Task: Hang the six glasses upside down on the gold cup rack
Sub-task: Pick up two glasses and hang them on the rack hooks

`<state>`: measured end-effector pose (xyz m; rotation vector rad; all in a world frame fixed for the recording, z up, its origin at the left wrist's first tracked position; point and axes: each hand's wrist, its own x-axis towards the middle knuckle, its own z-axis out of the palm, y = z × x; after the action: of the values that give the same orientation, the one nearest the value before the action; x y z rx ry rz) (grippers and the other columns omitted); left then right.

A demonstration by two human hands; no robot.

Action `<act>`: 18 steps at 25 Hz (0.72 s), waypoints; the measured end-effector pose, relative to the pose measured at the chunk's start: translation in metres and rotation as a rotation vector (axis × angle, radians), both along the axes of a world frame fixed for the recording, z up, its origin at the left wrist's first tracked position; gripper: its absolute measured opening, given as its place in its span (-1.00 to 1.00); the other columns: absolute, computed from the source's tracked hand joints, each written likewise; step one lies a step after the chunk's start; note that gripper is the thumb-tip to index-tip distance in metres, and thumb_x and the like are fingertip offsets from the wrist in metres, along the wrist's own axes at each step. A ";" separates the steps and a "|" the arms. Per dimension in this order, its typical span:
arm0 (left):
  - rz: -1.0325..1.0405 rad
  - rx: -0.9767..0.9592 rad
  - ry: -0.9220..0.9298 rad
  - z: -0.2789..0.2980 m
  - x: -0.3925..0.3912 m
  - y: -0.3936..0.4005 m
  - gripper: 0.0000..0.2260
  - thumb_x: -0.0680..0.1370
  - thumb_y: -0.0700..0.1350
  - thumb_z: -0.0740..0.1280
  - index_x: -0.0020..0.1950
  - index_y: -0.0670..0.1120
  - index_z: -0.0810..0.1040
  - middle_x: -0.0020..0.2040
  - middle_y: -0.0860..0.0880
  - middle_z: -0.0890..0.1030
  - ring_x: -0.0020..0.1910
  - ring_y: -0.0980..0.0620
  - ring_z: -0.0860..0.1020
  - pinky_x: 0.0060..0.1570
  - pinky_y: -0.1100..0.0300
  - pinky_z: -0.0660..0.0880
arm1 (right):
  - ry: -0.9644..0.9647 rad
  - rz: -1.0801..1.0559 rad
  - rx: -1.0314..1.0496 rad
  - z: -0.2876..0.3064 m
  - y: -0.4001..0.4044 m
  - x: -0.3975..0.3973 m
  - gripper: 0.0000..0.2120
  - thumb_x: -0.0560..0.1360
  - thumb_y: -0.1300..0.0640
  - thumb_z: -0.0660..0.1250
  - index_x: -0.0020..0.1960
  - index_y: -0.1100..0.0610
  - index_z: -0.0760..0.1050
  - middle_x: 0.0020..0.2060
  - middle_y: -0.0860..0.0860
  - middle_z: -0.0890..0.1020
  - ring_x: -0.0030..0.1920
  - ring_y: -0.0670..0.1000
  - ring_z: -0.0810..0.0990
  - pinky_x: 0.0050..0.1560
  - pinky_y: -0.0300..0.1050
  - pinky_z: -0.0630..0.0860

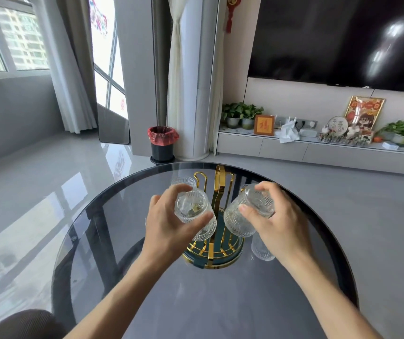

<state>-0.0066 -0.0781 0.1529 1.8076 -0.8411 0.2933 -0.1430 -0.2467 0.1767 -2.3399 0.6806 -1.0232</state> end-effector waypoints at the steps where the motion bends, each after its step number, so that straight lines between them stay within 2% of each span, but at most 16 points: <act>1: 0.004 0.028 -0.020 -0.005 0.001 -0.003 -0.51 0.29 0.31 0.45 0.15 0.21 0.48 0.04 0.40 0.47 0.09 0.13 0.39 -0.10 0.30 0.35 | 0.032 -0.001 -0.022 -0.004 -0.001 0.004 -0.60 0.35 -0.22 0.39 0.14 -0.15 0.45 0.13 -0.11 0.63 0.10 0.06 0.56 -0.02 -0.03 0.51; 4: 0.013 0.106 -0.075 -0.020 0.000 -0.012 -0.54 0.30 0.31 0.45 0.12 0.16 0.54 0.05 0.31 0.50 0.06 0.12 0.37 -0.11 0.41 0.24 | 0.150 0.005 -0.151 -0.021 -0.002 0.014 -0.58 0.38 -0.21 0.37 0.22 -0.16 0.51 0.16 -0.12 0.63 0.07 0.05 0.51 -0.07 -0.10 0.44; 6: 0.027 0.131 -0.100 -0.026 0.001 -0.017 -0.57 0.32 0.28 0.49 0.10 0.13 0.58 0.05 0.29 0.51 0.05 0.11 0.36 -0.13 0.42 0.23 | 0.213 0.016 -0.184 -0.030 -0.001 0.019 -0.55 0.41 -0.22 0.35 0.27 -0.15 0.52 0.18 -0.13 0.61 0.08 0.04 0.49 -0.03 -0.10 0.42; 12: 0.048 0.123 -0.153 -0.039 0.004 -0.018 -0.58 0.35 0.30 0.45 0.10 0.13 0.59 0.07 0.32 0.48 0.01 0.15 0.32 -0.14 0.40 0.24 | 0.177 -0.007 -0.127 -0.051 0.000 0.014 -0.52 0.44 -0.25 0.28 0.33 -0.16 0.50 0.23 -0.13 0.57 0.10 0.03 0.46 -0.05 -0.08 0.46; 16: 0.033 0.131 -0.136 -0.040 0.003 -0.017 -0.56 0.35 0.30 0.45 0.15 0.13 0.60 0.10 0.29 0.49 0.04 0.16 0.32 -0.11 0.39 0.24 | 0.188 -0.017 -0.108 -0.055 0.001 0.011 -0.50 0.46 -0.23 0.29 0.37 -0.15 0.48 0.34 -0.07 0.52 0.21 0.06 0.43 0.02 -0.04 0.48; 18: 0.026 0.145 -0.112 -0.035 0.002 -0.017 -0.54 0.36 0.28 0.47 0.19 0.13 0.59 0.13 0.28 0.49 0.06 0.16 0.31 -0.09 0.31 0.34 | 0.182 -0.017 -0.101 -0.055 0.003 0.011 -0.51 0.47 -0.21 0.31 0.38 -0.15 0.48 0.38 -0.05 0.49 0.27 0.08 0.43 0.06 -0.03 0.47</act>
<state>-0.0048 -0.0953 0.1180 1.9528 -0.9385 0.3613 -0.1317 -0.2441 0.1222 -2.5424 0.7332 -0.8771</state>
